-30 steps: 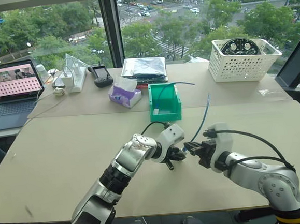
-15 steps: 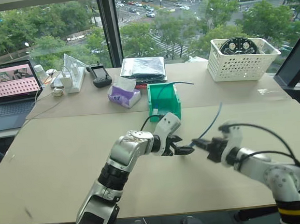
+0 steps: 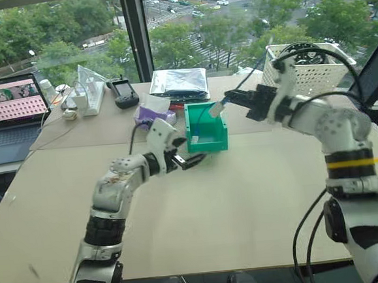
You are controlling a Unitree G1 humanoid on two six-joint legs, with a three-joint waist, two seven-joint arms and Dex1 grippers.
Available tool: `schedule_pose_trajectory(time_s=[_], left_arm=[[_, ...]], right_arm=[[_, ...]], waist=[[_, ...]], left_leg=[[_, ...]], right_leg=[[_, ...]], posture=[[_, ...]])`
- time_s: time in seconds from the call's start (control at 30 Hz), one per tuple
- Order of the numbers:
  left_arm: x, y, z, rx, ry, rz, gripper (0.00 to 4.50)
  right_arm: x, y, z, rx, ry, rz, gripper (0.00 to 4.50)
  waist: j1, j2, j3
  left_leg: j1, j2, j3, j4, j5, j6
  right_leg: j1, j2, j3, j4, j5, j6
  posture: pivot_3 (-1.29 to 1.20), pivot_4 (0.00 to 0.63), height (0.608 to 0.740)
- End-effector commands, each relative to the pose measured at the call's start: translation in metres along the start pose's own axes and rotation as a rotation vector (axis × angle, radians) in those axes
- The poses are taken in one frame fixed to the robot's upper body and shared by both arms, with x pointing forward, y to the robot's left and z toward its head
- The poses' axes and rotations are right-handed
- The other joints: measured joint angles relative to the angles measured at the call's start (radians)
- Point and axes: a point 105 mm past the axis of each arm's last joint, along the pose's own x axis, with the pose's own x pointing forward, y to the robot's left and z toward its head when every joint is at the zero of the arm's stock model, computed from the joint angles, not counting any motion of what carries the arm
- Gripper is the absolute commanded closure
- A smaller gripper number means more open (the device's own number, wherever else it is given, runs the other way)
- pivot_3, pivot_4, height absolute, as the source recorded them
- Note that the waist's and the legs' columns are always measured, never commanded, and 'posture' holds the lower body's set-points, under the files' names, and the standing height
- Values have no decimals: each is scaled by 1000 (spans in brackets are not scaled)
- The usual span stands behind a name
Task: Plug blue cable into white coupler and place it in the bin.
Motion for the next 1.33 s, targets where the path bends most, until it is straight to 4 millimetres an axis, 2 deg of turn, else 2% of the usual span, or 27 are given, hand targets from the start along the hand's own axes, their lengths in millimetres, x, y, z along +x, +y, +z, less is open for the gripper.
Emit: schedule_pose_trajectory(time_s=[0.03,0.2,0.27,0.3,0.43,0.5,0.63,0.7,0.77,0.87,0.9,0.97,1.0,1.07,1.23,1.33], left_arm=[[-12,7,12,47,-57,68,74],[-24,4,8,42,-62,100,74],[-32,5,4,33,-55,131,0],[-36,6,2,27,-52,147,0],[-45,9,-5,14,-34,176,0],[-47,11,-7,11,-25,179,0],[-45,13,-9,26,-8,153,0],[-44,15,-8,45,-14,137,0],[-43,23,-7,59,-32,153,0],[-48,31,-6,93,-63,165,0],[-52,34,-8,101,-71,183,0],[-60,40,-13,96,-86,208,0],[-65,43,-16,82,-108,240,0],[-71,46,-28,70,-105,269,0],[-78,50,-53,49,-75,304,0],[-81,56,-69,56,-1,305,0]], right_arm=[[25,-12,-9,-161,44,5,4500],[39,-37,-40,-315,191,-60,4500],[41,-40,-39,-324,187,-74,3627],[43,-38,-36,-326,173,-68,3468],[48,-28,-17,-335,112,-21,2163],[44,-22,7,-338,56,5,1441],[28,-14,43,-360,5,61,42],[13,-10,57,-386,-13,96,42],[-11,-6,62,-435,-39,134,42],[-41,7,46,-507,-100,185,42],[-60,9,24,-500,-110,184,42],[-86,13,-10,-479,-92,144,42],[-100,8,-34,-456,-67,87,42],[-119,-2,-69,-396,-48,-32,42],[-131,-14,-105,-327,-50,-179,42],[-127,-21,-117,-333,-24,-221,42]], waist=[[-2,0,0],[-3,0,0],[-5,0,0],[-7,0,0],[-16,0,0],[-20,0,0],[-20,1,1],[-19,1,1],[-12,0,1],[-4,0,0],[-3,0,0],[1,-2,-1],[1,-1,-1],[6,-1,-1],[-7,-2,0],[-6,-3,0]], left_leg=[[0,-1,0,0,0,0],[-1,-1,0,-1,0,-2],[-1,-1,-1,-2,1,-4],[-1,-1,-1,-2,0,-5],[-1,-1,-2,-8,3,-9],[-1,-1,-2,-9,4,-11],[-1,-1,-2,-9,5,-12],[-1,-1,-2,-9,5,-12],[-1,-1,-2,-9,5,-12],[-1,0,-4,-9,5,-11],[-1,0,-3,-10,5,-11],[-1,0,-4,-12,4,-11],[-1,0,-5,-12,4,-10],[-3,-1,-3,-14,4,-10],[0,-1,6,-11,6,-9],[12,4,7,-11,9,-8]], right_leg=[[0,0,0,-1,0,1],[-2,-1,1,-1,1,1],[-2,-1,0,0,1,1],[-3,-1,1,0,1,0],[-6,0,2,6,2,-1],[-8,0,2,7,2,-2],[-10,1,2,7,2,-2],[-10,0,2,7,2,-2],[-10,0,2,7,2,-2],[-7,0,-2,6,2,-2],[-7,0,-1,7,2,-2],[-6,0,-2,6,2,-2],[-6,0,-3,6,2,-2],[-9,-2,0,6,2,-2],[-12,-3,7,6,2,-2],[1,1,5,4,-1,4]], posture=[[0,150,728],[0,150,728],[0,150,728],[0,150,728],[0,150,728],[0,150,728],[0,150,728],[0,150,728],[0,150,728],[0,150,728],[0,150,728],[0,150,728],[0,150,728],[0,150,728],[0,150,728],[0,150,728]])
